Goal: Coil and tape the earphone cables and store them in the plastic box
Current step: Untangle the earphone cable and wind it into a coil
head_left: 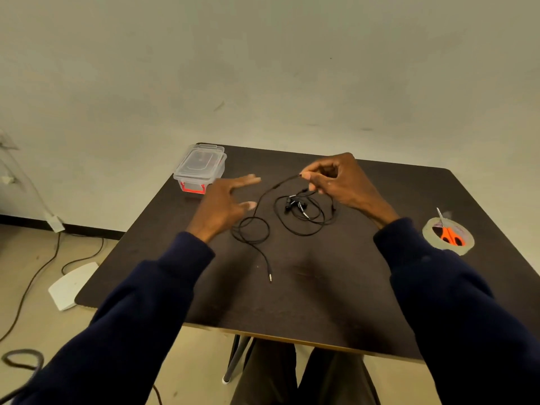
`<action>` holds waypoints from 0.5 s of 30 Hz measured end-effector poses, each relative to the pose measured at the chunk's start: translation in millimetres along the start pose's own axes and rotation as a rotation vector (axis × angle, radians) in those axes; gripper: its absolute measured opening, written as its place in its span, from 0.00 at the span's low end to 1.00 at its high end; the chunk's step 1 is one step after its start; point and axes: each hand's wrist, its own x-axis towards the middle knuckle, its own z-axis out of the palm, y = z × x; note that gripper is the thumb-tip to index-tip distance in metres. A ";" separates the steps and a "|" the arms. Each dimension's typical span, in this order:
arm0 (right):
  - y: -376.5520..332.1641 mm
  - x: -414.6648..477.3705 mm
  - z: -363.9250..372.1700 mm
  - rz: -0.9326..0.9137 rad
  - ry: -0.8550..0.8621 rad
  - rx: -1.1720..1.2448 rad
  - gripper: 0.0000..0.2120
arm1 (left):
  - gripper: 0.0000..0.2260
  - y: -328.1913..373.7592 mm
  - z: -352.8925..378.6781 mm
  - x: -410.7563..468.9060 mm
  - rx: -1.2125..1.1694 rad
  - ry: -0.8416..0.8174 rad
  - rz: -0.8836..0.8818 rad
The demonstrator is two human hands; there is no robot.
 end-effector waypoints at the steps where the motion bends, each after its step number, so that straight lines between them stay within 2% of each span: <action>1: -4.2 5.3 3.2 -0.011 0.002 0.014 0.08 | 0.20 14.7 5.7 4.7 -0.067 -0.040 0.040; 4: -11.9 17.0 9.8 -0.041 0.021 0.034 0.07 | 0.11 48.4 16.9 16.4 -0.284 -0.142 0.012; 8: -15.9 19.5 7.9 -0.059 -0.015 0.001 0.05 | 0.09 52.1 16.8 25.4 -0.461 -0.146 -0.088; 11: -9.8 16.8 0.1 -0.024 -0.081 0.002 0.09 | 0.07 42.6 9.5 25.8 -0.630 -0.234 -0.140; 15: 5.6 13.0 -9.2 0.018 -0.180 0.001 0.08 | 0.11 32.4 -0.3 20.8 -0.911 -0.275 -0.202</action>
